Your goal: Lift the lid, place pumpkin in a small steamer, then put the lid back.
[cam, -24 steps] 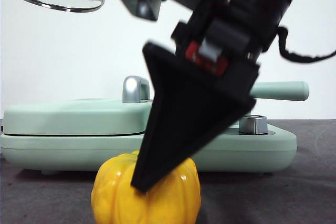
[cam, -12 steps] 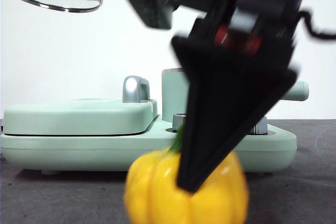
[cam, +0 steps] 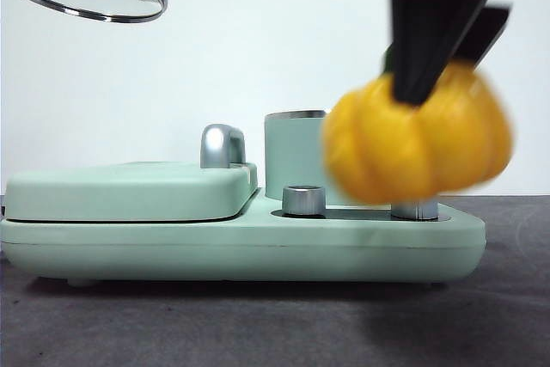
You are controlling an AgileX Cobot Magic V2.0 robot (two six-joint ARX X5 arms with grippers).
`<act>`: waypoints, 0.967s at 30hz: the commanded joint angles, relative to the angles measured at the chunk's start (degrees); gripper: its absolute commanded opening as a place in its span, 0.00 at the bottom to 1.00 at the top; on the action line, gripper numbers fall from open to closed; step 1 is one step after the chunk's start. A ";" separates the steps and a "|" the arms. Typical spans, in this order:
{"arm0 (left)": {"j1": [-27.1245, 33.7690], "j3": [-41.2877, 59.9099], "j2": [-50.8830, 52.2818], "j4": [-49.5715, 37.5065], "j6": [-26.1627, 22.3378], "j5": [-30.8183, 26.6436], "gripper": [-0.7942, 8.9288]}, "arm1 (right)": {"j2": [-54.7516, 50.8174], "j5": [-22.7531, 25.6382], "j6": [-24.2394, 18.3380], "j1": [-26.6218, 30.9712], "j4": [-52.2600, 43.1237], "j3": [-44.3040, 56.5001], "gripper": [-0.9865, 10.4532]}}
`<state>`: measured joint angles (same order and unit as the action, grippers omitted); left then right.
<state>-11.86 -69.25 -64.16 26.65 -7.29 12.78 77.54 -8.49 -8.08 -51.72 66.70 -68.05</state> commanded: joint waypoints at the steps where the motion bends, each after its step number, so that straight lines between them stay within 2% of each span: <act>1: -0.04 -0.90 -0.13 -1.73 -0.22 0.22 0.10 | 0.57 0.57 1.86 1.44 4.70 -5.22 0.34; 8: -0.04 -0.90 -0.15 -0.66 -1.07 0.22 0.10 | 0.68 3.21 4.44 7.63 7.76 -14.14 0.34; 12: -0.04 -0.90 -0.15 -0.68 -1.05 0.22 0.10 | 0.81 7.58 4.44 11.21 4.61 -17.66 0.34; 14: -0.04 -0.90 -0.15 -0.68 -1.05 0.22 0.10 | 1.18 8.15 4.48 12.83 2.32 -19.08 0.34; 21: -0.04 -0.90 -0.15 -0.74 -1.07 0.22 0.10 | 6.80 8.07 4.42 17.79 -2.67 -26.77 0.34; 29: -0.04 -0.90 -0.15 -0.72 -1.05 0.22 0.10 | 15.87 5.46 2.40 20.50 -9.33 -32.79 0.34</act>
<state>-11.86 -69.25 -64.16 27.66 -7.90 12.78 91.85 -2.87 -4.73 -31.00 58.24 -99.29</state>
